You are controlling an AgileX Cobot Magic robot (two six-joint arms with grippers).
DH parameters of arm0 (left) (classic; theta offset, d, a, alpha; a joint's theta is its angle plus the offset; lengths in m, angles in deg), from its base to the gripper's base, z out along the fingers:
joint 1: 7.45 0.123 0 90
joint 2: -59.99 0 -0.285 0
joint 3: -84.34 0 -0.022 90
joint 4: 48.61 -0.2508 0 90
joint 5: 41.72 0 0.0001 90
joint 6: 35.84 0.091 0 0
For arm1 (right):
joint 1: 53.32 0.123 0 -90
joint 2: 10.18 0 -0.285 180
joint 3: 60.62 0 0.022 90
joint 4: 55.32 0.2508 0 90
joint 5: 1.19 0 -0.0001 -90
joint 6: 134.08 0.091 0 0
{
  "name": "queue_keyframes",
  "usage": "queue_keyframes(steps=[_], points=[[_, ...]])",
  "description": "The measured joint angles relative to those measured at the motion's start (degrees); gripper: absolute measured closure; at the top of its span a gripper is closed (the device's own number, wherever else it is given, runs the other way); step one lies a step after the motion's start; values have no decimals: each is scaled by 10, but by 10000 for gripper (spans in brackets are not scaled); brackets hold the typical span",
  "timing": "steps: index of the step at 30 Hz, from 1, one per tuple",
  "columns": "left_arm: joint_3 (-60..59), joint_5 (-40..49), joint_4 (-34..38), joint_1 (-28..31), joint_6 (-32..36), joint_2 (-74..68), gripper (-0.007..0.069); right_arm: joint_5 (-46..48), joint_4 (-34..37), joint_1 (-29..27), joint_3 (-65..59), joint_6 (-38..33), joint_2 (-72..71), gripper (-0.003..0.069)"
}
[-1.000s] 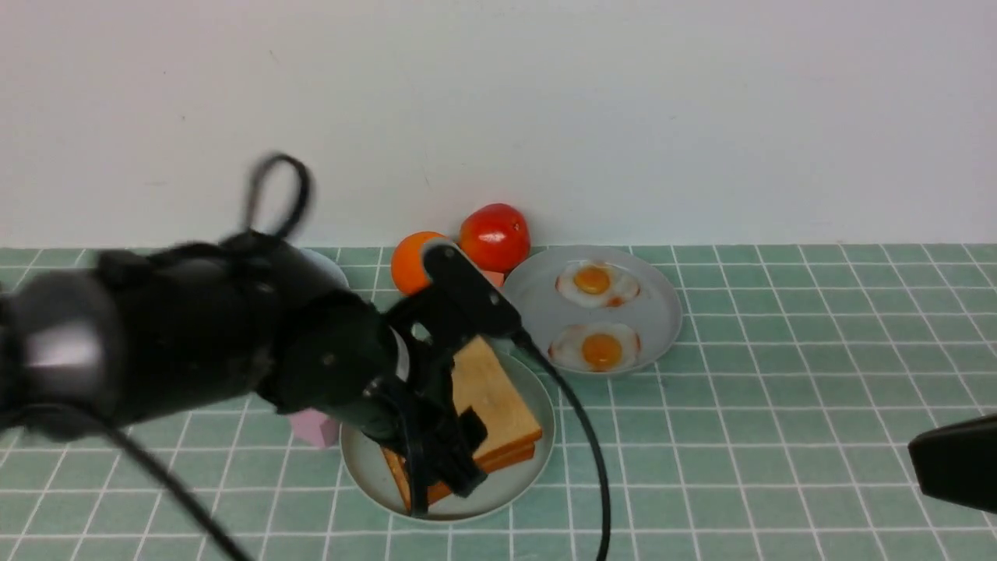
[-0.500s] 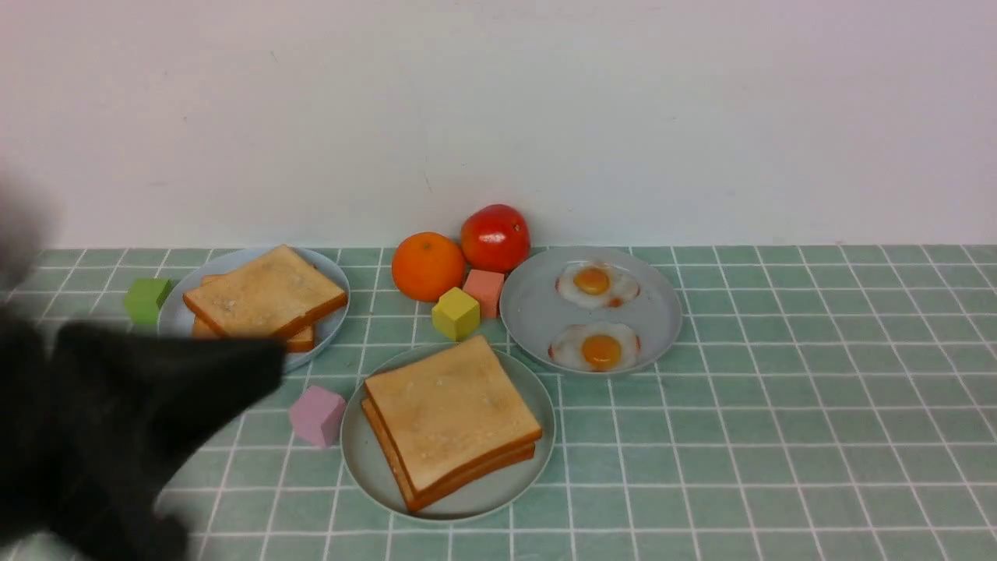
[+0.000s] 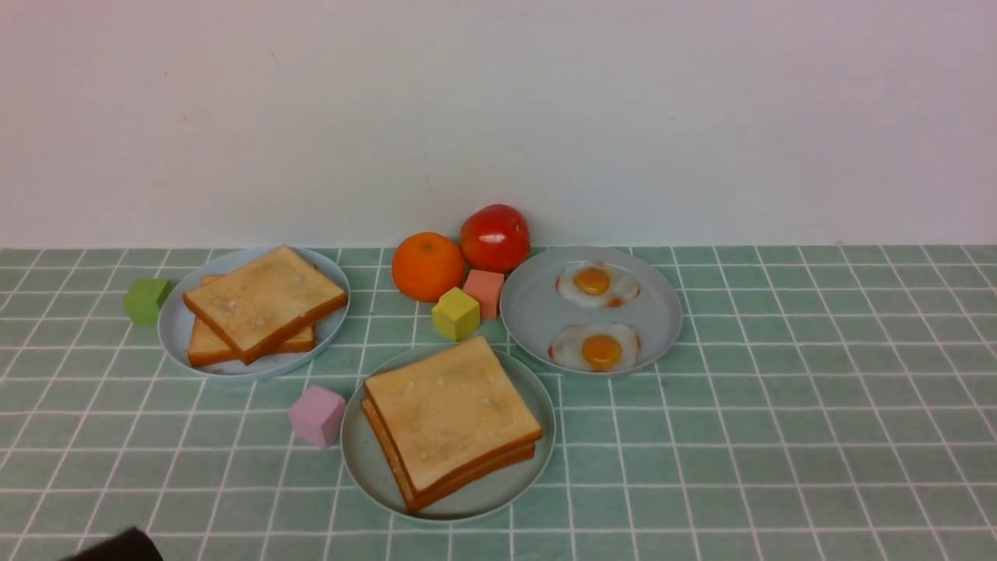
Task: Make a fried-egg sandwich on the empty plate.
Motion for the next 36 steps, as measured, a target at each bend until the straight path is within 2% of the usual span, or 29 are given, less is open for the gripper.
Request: queue_keyframes(steps=[4, 7, 17, 19, 21, 24, 25, 26, 30, 36], points=[[-21, 11, 0, 0, 0, 0, 638, -121, 0, 0, -64, 0, 1, 655], [-28, 26, 0, 0, 0, 0, 638, -163, 0, 0, -105, 0, 1, 652], [-31, 63, 0, 0, 0, 0, 638, -172, -15, -7, -189, 1, -7, 650], [-31, 63, 0, 0, 0, 0, 638, -181, -13, -39, -203, 2, -23, 668], [-31, 63, 0, 0, 0, 0, 638, -204, 12, -102, -231, -15, -46, 673], [-31, 63, 0, 0, 0, 0, 638, -239, 63, -189, -282, -84, -87, 674], [-31, 63, 0, 0, 0, 0, 638, -240, 71, -200, -286, -89, -94, 674], [-31, 64, 0, 0, 0, 0, 638, -254, 101, -237, -322, -135, -122, 674], [-31, 65, 0, 0, 0, 1, 637, -285, 148, -277, -375, -209, -148, 674], [-31, 67, 0, 0, 0, 1, 635, -291, 143, -280, -376, -235, -148, 674]])
